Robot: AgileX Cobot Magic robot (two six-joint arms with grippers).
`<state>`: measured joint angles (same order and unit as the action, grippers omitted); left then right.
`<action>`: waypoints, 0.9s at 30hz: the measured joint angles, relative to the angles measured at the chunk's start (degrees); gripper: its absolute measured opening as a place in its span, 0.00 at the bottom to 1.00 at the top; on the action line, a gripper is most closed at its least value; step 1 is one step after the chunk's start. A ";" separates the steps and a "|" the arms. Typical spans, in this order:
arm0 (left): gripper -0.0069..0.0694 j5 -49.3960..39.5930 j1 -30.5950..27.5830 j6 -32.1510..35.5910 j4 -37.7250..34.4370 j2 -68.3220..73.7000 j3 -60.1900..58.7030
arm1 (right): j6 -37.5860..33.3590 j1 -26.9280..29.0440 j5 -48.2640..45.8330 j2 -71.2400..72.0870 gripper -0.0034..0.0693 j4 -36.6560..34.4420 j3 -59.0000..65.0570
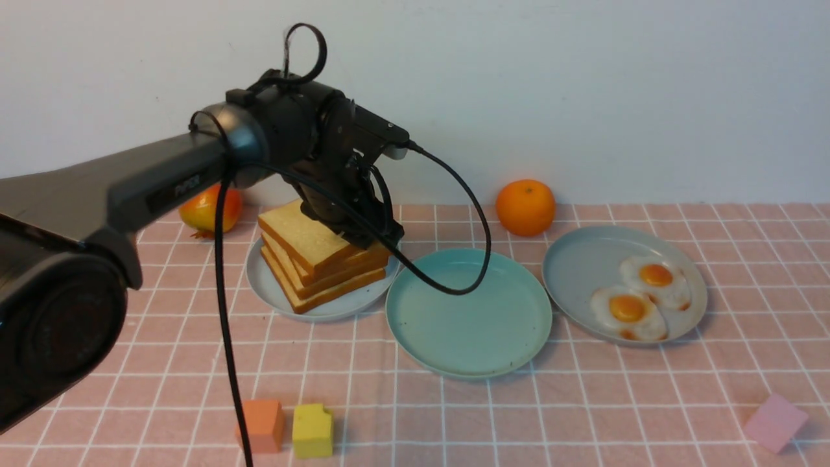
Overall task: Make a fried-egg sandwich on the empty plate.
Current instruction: Use the left arm to grab a slice of bread, then use the left arm to put a slice of bread into the empty plate in the middle
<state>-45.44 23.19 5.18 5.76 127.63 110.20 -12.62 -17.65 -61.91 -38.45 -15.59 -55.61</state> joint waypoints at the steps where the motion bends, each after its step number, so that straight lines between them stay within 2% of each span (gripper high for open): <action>1: 0.52 0.00 0.00 0.07 0.00 0.00 0.00 | -0.20 0.00 0.07 0.00 0.09 0.00 0.00; 2: 0.48 -0.06 0.00 0.13 0.00 0.00 0.00 | -0.43 0.00 0.11 0.00 0.09 0.00 0.00; 3: 0.48 -0.11 0.00 0.13 0.00 0.00 0.00 | -0.43 0.00 0.11 0.00 0.09 0.00 0.00; 5: 0.35 -0.23 0.00 0.24 0.00 0.06 0.06 | -0.72 0.00 0.25 0.00 0.09 0.00 0.00; 6: 0.34 -0.23 0.00 0.24 0.00 0.06 0.06 | -0.78 0.00 0.25 0.00 0.09 0.00 0.00; 8: 0.16 -0.50 0.12 0.37 -0.11 0.06 0.11 | -0.84 0.00 0.25 0.00 0.10 0.00 0.00; 9: 0.12 -0.50 0.12 0.37 -0.11 0.06 0.11 | -0.84 0.00 0.25 0.00 0.10 0.00 0.00; 19: 0.11 -4.78 -0.07 0.54 0.46 -4.59 0.01 | -1.92 0.00 1.01 1.18 0.11 0.68 0.00; 22: 0.11 -5.19 0.41 2.60 -1.29 -9.30 0.01 | -2.30 0.00 1.35 2.40 0.11 0.79 0.00; 27: 0.11 -7.04 6.06 9.49 -6.99 -13.25 0.01 | -2.46 0.00 1.35 4.21 0.11 1.88 0.00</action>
<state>-52.48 29.26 14.67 -1.23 114.38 110.20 -15.08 -17.65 -60.56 -34.24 -13.72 -55.61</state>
